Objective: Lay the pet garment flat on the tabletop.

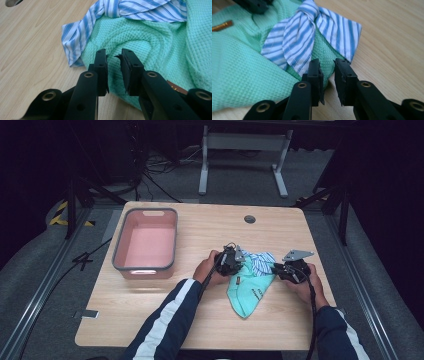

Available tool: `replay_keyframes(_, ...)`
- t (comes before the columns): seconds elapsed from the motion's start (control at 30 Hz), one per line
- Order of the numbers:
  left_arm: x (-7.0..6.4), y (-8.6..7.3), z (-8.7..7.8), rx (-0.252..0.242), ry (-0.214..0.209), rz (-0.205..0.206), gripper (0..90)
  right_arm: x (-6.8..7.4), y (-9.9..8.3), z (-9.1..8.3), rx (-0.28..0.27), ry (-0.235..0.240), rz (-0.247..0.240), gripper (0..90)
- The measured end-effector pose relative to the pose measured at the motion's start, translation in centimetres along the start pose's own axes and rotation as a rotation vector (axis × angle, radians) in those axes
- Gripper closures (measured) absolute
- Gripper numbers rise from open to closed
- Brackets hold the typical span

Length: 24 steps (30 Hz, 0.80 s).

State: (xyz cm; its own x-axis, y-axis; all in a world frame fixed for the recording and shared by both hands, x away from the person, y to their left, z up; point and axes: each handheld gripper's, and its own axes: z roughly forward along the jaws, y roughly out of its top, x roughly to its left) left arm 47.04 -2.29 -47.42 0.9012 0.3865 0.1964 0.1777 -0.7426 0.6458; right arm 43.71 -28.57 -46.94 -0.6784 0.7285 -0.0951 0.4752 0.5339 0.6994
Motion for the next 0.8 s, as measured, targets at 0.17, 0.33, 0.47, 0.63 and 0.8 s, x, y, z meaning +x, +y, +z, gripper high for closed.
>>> replay_keyframes(0.17, 0.4, -0.4, -0.2, 0.001, 0.000, -0.013, 78.3, 0.0, -0.1, 0.6, 0.003, -0.031, 0.002, 73.3)
replay_keyframes(0.33, 1.1, -1.0, -0.5, 0.000, 0.012, -0.031, 78.8, -0.1, 0.0, 1.1, -0.021, -0.080, 0.029, 70.9)
replay_keyframes(0.47, 1.5, -1.3, -0.6, 0.001, 0.019, -0.042, 79.2, 0.0, 0.1, 1.4, -0.028, -0.100, 0.034, 69.2)
replay_keyframes(0.63, 1.9, -1.5, -0.7, -0.004, 0.021, -0.056, 79.1, -0.1, 0.2, 1.5, -0.036, -0.119, 0.039, 64.3)
replay_keyframes(0.8, 1.7, -0.9, -0.7, 0.017, 0.036, -0.034, 78.0, 0.1, 0.4, 1.4, -0.048, -0.132, 0.021, 63.9)
